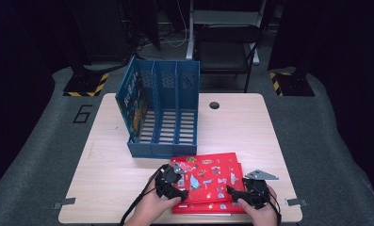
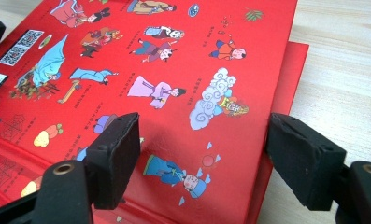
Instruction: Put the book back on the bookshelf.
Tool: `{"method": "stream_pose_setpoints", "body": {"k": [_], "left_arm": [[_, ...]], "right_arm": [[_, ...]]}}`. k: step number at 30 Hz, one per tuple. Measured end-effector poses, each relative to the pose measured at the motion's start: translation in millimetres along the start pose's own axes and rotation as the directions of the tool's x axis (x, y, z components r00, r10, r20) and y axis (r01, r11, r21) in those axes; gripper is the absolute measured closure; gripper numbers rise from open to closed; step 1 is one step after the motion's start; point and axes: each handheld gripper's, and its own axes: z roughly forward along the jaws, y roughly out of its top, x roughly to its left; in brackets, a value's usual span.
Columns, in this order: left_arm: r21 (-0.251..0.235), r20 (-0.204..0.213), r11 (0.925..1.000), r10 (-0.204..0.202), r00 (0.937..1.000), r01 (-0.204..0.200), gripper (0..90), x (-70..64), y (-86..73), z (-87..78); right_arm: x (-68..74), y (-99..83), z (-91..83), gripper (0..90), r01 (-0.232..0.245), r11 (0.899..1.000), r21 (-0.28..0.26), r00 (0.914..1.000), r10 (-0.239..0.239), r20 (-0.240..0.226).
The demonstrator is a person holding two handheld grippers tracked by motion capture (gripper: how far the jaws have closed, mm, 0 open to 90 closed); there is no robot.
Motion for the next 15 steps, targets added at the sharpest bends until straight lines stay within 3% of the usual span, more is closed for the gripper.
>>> {"method": "stream_pose_setpoints", "body": {"k": [6,11,15], "left_arm": [[0.004,0.025,0.9999,-0.014,0.9996,0.014,27.9,5.1,-4.6,-2.6],[-0.001,0.017,0.9999,-0.011,0.9998,0.011,30.3,5.1,-7.1,-4.4],[0.013,0.013,0.9999,-0.008,0.9999,0.008,31.1,7.1,-9.2,-7.0]], "right_arm": [[-2.2,-0.4,-1.0,26.2,-0.035,0.999,-0.016,0.9992,0.035,-0.018],[0.0,0.4,-1.4,26.4,-0.044,0.999,-0.007,0.9987,0.044,-0.025],[3.4,0.4,-0.4,27.4,-0.017,1.0,0.0,0.9996,0.017,-0.023]]}}
